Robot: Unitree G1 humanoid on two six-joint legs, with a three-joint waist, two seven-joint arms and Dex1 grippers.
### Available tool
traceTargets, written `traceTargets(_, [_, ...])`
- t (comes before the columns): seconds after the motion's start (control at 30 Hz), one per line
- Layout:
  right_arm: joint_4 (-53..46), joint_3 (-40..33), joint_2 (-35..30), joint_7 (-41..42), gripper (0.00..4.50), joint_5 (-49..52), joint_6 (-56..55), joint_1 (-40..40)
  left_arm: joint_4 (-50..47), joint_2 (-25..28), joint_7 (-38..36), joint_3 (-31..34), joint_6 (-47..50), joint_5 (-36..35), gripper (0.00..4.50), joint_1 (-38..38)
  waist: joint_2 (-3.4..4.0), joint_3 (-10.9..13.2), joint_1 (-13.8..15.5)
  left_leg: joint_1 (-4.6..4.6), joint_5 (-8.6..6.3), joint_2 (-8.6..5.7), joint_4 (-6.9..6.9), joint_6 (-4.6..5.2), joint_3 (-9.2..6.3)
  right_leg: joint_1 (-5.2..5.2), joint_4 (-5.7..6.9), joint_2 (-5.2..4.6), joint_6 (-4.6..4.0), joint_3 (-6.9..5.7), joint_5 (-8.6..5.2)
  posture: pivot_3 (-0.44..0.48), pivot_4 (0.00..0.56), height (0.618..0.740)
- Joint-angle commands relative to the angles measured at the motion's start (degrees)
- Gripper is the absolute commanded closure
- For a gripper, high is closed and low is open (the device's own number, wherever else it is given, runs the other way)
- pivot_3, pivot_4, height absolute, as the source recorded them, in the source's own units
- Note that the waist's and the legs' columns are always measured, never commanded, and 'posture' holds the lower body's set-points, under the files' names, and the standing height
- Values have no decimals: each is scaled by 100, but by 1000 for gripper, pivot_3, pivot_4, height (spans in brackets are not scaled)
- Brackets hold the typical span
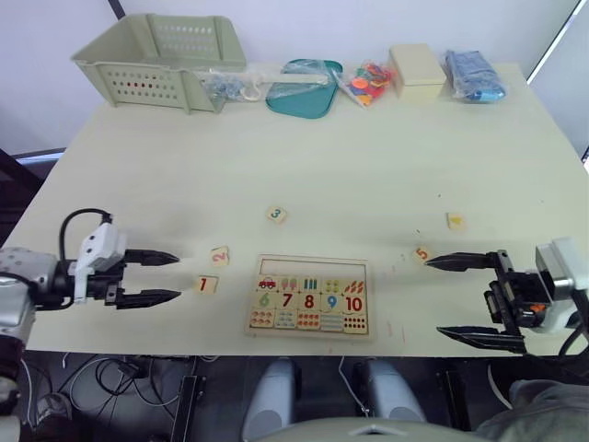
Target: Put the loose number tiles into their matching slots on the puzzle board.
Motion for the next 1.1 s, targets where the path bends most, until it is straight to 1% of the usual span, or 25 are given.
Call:
traceTargets(0.03, [-289,-284,14,-87,0,71,-86,114,200,114,-200,-484,-367,-154,1389,-207,0,0,-4,0,0,0,1,0,0,0,1,-1,0,0,0,0,150,740])
traceTargets(0.23, [-403,-391,39,-144,0,63,-110,310,446,186,-200,-1033,-740,-257,1389,-498,0,0,6,0,0,0,4,0,-5,1,5,1,0,-3,0,0,150,740])
traceTargets(0.43, [-469,-411,51,-218,0,76,-121,379,659,86,-200,-1309,-1000,-211,1389,-761,-1,0,4,1,1,-3,8,1,-6,3,9,3,1,-2,1,0,150,740])
traceTargets(0.6, [-499,-425,46,-261,0,83,-107,392,704,92,-200,-1478,-1196,-238,1389,-822,-1,-1,3,1,0,-2,8,1,-5,3,8,3,1,-1,1,0,150,740])
traceTargets(0.93, [-468,-383,60,-306,0,46,-142,383,735,-67,-200,-1540,-1396,-195,1389,-896,-1,-1,4,3,1,-4,10,1,-6,5,11,4,1,-2,1,0,150,740])
traceTargets(0.97, [-464,-380,61,-308,0,40,-148,381,736,-65,-200,-1546,-1411,-192,1924,-895,-1,-1,4,3,1,-4,10,1,-6,5,12,4,1,-2,1,0,150,740])
traceTargets(1.0, [-463,-374,64,-311,0,31,-156,380,730,-45,-200,-1548,-1428,-199,2243,-881,-1,-1,4,3,1,-4,11,1,-6,5,12,4,1,-2,1,0,150,740])
traceTargets(1.07, [-469,-370,68,-319,0,21,-167,387,696,12,-200,-1540,-1448,-234,3145,-837,-1,-1,3,3,1,-4,11,1,-6,5,12,4,1,-2,1,0,150,740])
traceTargets(1.1, [-468,-367,72,-323,0,14,-174,389,653,52,-200,-1523,-1442,-263,3376,-805,-1,-1,1,3,1,-4,11,1,-6,5,12,4,1,-2,1,0,150,740])
